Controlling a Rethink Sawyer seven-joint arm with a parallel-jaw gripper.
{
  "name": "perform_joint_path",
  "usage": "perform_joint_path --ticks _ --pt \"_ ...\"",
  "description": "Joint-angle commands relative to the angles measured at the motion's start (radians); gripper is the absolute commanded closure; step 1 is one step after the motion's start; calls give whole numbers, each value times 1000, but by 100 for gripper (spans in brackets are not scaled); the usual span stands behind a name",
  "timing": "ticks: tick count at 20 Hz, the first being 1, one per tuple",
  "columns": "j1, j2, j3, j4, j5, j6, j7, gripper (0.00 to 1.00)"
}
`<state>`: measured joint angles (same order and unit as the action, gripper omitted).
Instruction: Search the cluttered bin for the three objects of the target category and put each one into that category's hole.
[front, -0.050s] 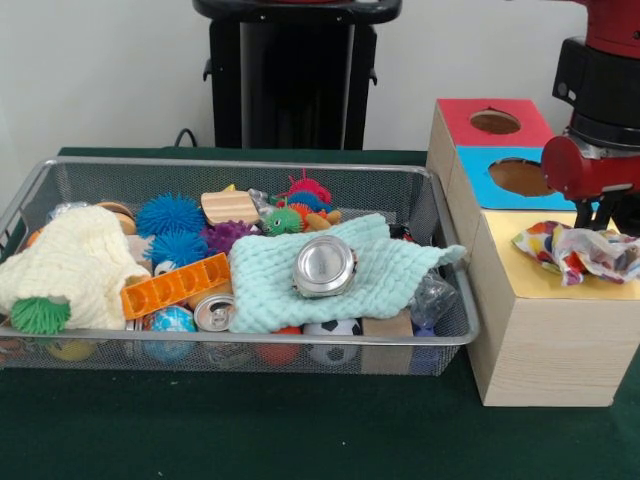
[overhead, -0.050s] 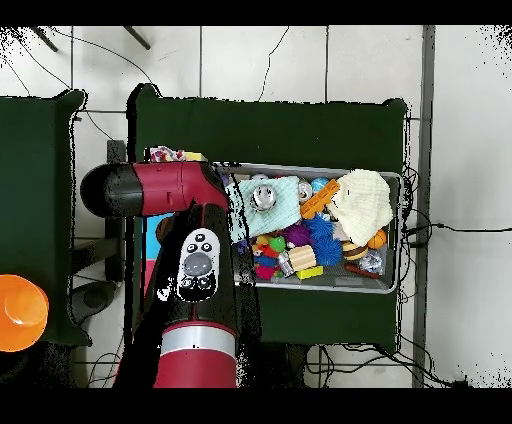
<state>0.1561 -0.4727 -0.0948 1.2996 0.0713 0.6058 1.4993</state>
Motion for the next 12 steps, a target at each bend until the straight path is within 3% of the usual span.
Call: perform_joint_path --ticks 1,12 --pt "-6 10 22 122 29 -9 249 100" --pt "6 25 -17 122 11 -15 247 100"
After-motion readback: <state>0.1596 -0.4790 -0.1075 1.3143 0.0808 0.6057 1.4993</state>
